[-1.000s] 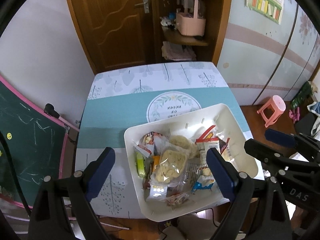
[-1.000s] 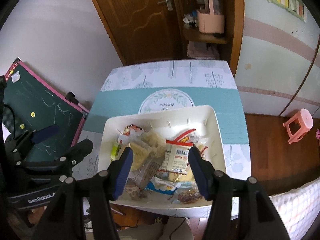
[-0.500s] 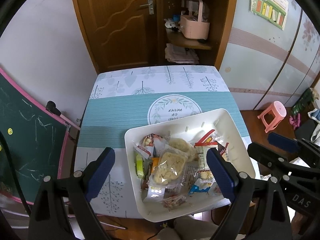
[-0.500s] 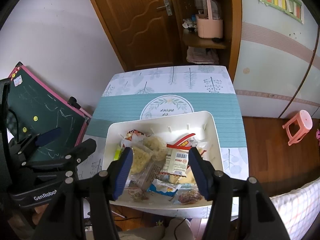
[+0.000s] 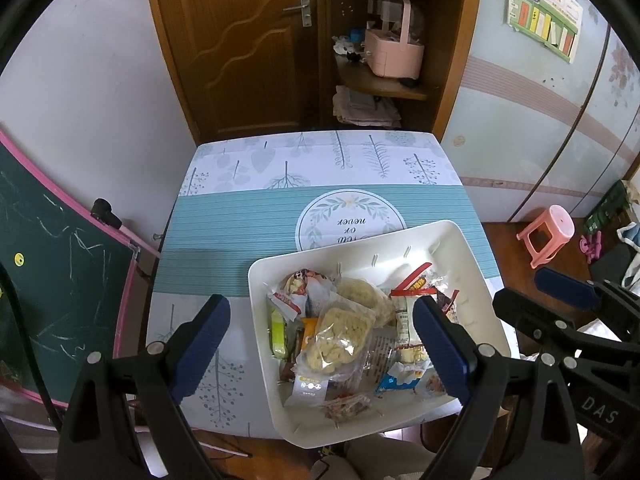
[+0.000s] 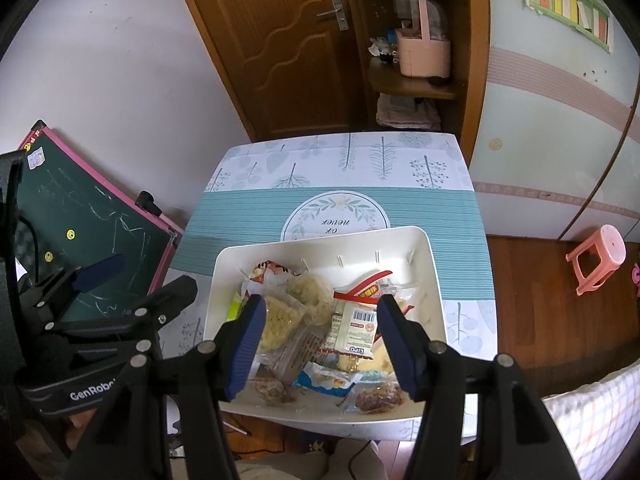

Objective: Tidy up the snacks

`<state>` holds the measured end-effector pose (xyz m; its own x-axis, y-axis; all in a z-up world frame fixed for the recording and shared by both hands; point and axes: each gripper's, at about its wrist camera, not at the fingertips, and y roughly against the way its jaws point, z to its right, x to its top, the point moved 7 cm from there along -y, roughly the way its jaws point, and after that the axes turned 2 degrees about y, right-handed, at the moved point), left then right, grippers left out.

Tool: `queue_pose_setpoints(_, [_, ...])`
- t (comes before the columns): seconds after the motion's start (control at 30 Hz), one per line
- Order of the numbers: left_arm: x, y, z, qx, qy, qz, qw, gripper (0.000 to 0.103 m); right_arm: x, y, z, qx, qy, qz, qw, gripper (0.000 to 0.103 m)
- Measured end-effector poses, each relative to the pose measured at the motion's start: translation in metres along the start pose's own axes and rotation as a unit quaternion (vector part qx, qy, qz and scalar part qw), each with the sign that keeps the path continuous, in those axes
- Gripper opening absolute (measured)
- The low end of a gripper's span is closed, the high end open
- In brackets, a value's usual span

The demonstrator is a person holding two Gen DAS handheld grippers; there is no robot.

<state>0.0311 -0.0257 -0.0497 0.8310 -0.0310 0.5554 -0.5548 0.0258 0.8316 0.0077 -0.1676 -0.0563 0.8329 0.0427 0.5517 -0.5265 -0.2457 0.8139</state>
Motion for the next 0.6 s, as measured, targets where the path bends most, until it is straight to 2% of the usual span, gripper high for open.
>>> queue_pose_setpoints(0.6, [-0.0011, -0.0038, 0.0006, 0.001, 0.005, -0.006, 1.0, 0.092, 0.0013, -0.0018, 0.0001, 0.002, 0.0, -0.002, 1.0, 0.058])
